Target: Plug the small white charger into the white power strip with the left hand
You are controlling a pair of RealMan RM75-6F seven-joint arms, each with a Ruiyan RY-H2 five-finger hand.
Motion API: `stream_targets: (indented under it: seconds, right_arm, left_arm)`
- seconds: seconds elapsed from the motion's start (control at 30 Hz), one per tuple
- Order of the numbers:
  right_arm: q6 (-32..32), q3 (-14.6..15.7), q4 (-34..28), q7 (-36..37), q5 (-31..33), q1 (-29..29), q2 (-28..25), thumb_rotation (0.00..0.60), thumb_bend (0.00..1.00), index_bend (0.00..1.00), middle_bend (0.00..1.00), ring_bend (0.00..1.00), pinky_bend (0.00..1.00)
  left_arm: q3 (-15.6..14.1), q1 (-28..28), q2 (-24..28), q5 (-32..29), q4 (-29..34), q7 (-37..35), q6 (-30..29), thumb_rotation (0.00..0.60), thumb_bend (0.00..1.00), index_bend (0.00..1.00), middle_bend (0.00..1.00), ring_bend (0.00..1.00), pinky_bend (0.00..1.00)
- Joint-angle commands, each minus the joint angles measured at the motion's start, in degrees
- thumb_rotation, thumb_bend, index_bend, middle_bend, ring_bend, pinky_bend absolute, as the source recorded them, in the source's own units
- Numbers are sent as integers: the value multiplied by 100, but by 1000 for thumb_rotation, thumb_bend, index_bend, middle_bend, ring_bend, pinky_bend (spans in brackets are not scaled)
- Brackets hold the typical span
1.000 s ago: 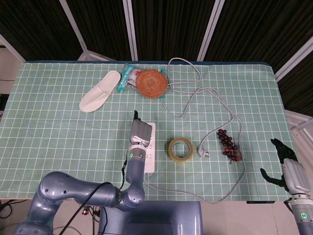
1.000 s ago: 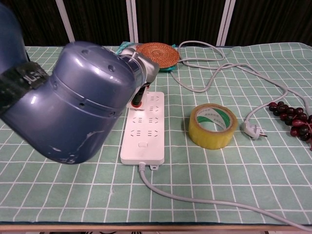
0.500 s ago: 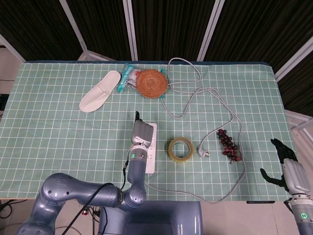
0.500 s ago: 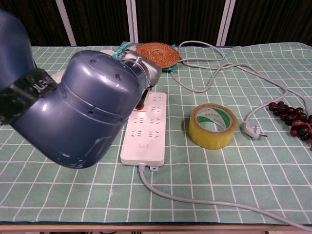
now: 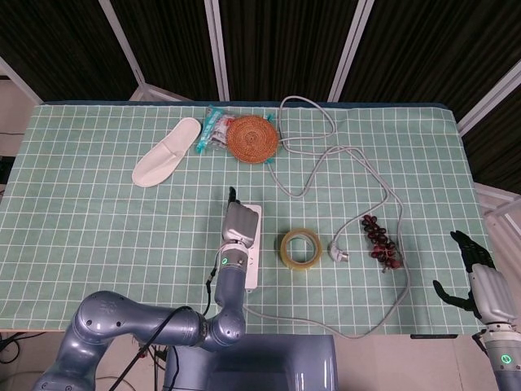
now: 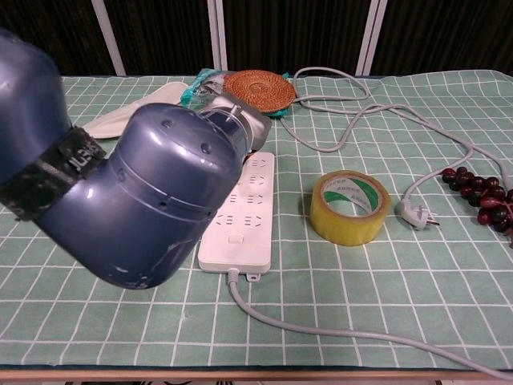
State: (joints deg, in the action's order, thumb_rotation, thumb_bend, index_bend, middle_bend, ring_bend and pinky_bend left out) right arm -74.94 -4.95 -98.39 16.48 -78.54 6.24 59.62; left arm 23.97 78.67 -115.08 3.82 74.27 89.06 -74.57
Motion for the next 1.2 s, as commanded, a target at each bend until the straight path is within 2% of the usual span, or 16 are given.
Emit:
stream_targets:
  seconds: [0.03, 1.2]
  right_arm:
    - [0, 2, 1, 3, -4, 0, 2, 600, 394, 0, 0, 0, 0]
    - [-31, -3, 1, 75, -31, -9, 5, 600, 394, 0, 0, 0, 0]
  left_arm:
    - [3, 0, -31, 37, -33, -17, 31, 600, 747, 770, 830, 269, 0]
    - [-65, -84, -160, 245, -102, 93, 102, 600, 745, 793, 845, 280, 0]
